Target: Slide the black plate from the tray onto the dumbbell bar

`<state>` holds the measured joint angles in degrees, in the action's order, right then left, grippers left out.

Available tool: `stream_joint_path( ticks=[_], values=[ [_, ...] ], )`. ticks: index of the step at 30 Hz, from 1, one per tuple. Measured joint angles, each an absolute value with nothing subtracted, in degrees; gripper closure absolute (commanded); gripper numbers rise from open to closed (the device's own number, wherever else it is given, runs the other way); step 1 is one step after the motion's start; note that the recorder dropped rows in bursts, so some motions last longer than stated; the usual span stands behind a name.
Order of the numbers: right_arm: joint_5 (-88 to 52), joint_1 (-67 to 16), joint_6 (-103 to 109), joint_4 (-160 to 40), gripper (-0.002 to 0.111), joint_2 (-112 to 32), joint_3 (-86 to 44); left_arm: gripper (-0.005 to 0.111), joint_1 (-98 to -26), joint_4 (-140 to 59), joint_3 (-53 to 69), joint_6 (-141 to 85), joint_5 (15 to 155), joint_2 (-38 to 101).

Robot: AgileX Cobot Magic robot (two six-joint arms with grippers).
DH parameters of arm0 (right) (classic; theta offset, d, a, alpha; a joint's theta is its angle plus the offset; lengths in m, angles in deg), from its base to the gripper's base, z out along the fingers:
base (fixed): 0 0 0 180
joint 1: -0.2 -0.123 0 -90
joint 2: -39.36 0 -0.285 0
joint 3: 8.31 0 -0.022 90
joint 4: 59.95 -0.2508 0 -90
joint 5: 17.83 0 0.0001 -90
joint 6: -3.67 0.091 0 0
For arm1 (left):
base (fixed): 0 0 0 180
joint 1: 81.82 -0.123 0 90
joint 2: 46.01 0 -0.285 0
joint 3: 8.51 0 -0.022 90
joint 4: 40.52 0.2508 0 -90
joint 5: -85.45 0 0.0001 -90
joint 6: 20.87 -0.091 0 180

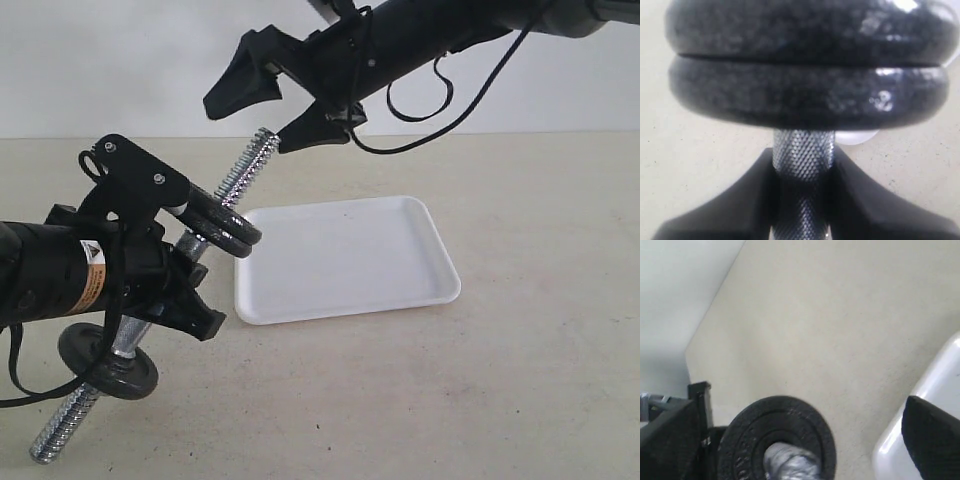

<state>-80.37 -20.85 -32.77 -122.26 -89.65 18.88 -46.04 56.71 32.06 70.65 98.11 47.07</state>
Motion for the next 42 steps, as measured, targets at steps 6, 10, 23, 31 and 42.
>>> stream_joint_path(
  ticks=[6, 10, 23, 31, 42],
  values=[
    [-77.3, -18.0, -32.8, -122.1, 0.003, -89.7, 18.9, 0.102, -46.0, 56.7, 32.1, 70.6, 98.2, 47.1],
    [-77.9, -17.3, -33.6, -122.0, 0.014, -89.7, 18.9, 0.102, -46.0, 56.6, 32.1, 70.6, 99.3, 47.1],
    [-80.5, -17.3, -33.8, -121.0, 0.109, -89.7, 18.9, 0.102, -46.0, 55.6, 32.1, 70.6, 102.1, 47.4],
    [-81.7, -17.3, -26.9, -106.4, 0.109, -90.0, 18.9, 0.102, -45.9, 53.4, 32.1, 72.2, 105.4, 47.8],
    [-87.4, -17.9, -20.5, -99.6, 0.109, -100.9, 18.9, 0.102, -46.1, 50.0, 32.1, 80.0, 110.7, 53.7]
  ],
)
